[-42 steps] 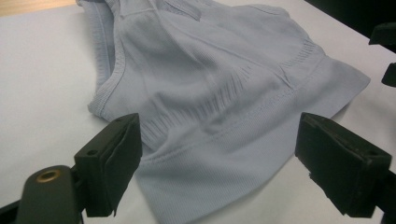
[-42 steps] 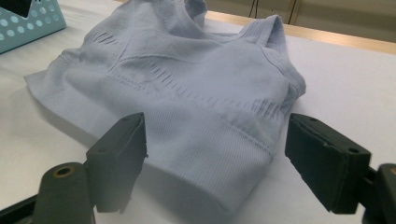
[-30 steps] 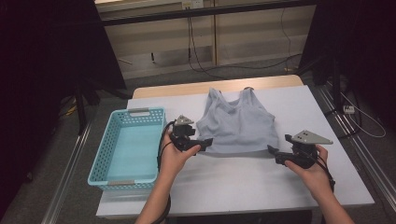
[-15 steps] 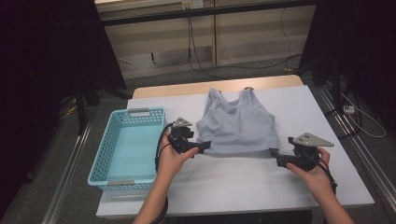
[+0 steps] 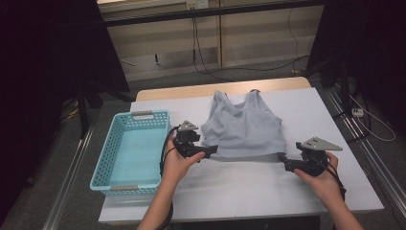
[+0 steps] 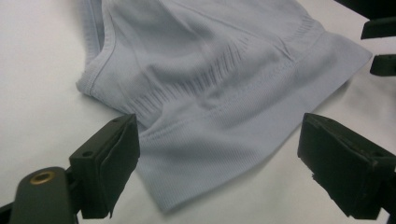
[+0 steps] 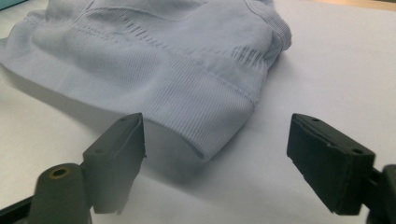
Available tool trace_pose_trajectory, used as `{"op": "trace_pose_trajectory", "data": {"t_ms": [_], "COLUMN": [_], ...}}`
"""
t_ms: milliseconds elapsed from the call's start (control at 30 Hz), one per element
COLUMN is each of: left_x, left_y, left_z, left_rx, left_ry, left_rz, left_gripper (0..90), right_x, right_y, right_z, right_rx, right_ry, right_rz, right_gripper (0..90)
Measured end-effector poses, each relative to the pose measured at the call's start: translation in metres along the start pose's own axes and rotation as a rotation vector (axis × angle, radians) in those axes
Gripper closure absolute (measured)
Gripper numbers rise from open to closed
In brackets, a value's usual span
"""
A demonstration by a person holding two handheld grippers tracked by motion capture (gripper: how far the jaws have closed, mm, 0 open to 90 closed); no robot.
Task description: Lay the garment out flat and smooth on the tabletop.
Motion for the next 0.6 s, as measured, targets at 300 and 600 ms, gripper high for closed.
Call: {"op": "trace_pose_trajectory", "data": {"t_ms": [300, 600], "left_x": [0.000, 0.003], "left_y": [-0.002, -0.002], "left_z": [0.002, 0.001], "left_rx": [0.000, -0.002], "left_ry": [0.001, -0.003], "left_rz": [-0.008, -0.011], "left_gripper": [13.4, 14.0], "right_x": [-0.005, -0.012], "right_y": [0.002, 0.003], "right_z": [0.000, 0.005], "right_rx": [0.012, 0.029], "right_ry": [0.003, 0.034], "right_rz": [0.016, 0.032], "right_gripper": [37.9, 42.7]}}
Point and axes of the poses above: each handheld gripper's, and its own axes: x roughly backward along the jaws, y roughly out of its top, z roughly to its left, the point moved 7 cm from there along -x, roughly forward along the jaws, and after that the axes turned 9 degrees about y, right-handed, at the moved point
